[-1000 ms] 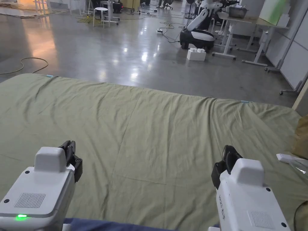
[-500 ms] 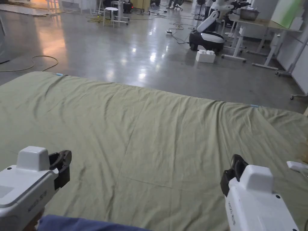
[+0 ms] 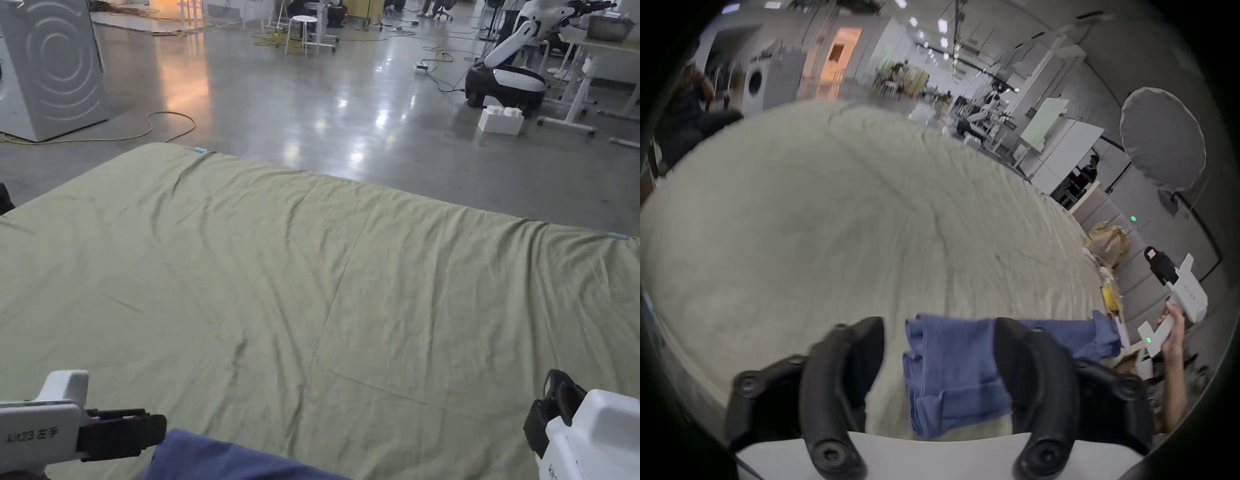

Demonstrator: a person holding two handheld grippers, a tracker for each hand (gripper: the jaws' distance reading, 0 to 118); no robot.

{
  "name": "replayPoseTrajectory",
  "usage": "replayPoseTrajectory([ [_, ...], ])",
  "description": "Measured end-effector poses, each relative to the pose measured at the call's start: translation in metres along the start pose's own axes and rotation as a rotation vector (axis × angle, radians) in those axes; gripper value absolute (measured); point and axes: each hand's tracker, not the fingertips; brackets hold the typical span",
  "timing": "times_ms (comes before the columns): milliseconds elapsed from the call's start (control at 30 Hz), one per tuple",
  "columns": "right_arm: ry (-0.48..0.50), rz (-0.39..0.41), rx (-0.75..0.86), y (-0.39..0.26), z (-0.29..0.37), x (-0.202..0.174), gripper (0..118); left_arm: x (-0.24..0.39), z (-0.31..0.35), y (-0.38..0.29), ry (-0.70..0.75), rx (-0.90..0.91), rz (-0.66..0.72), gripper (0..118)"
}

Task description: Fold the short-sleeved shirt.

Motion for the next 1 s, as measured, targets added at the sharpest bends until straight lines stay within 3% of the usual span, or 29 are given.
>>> replayPoseTrajectory([
  [200,0.002,0.002,-0.020,-0.002,0.000,-0.003,0,-0.039,-0.031,-0.009,-0.174,-0.151,0.209,79],
  [367,-0.002,0.007,-0.035,-0.003,0.001,-0.004,0,-0.052,-0.048,-0.023,-0.318,-0.172,0.272,79],
  [500,-0.007,0.006,-0.042,-0.006,0.003,-0.003,0,-0.062,-0.068,-0.037,-0.511,-0.241,0.465,76],
  [567,-0.008,0.006,-0.047,-0.006,0.004,-0.003,0,-0.082,-0.090,-0.044,-0.551,-0.221,0.457,64],
  [667,-0.009,0.013,-0.051,-0.007,0.005,-0.004,0,-0.091,-0.106,-0.045,-0.510,-0.211,0.474,56],
  [733,-0.008,0.014,-0.056,-0.007,0.005,-0.004,0,-0.092,-0.110,-0.045,-0.463,-0.210,0.415,41],
  [800,-0.003,0.010,-0.060,-0.008,0.005,-0.006,0,-0.089,-0.114,-0.042,-0.370,-0.212,0.364,16],
  [900,0.006,0.008,-0.063,-0.008,0.005,-0.008,0,-0.062,-0.098,-0.045,-0.376,-0.194,0.410,10],
  [1000,0.015,0.013,-0.063,-0.008,0.005,-0.010,0,-0.033,-0.080,-0.042,-0.315,-0.188,0.307,8],
])
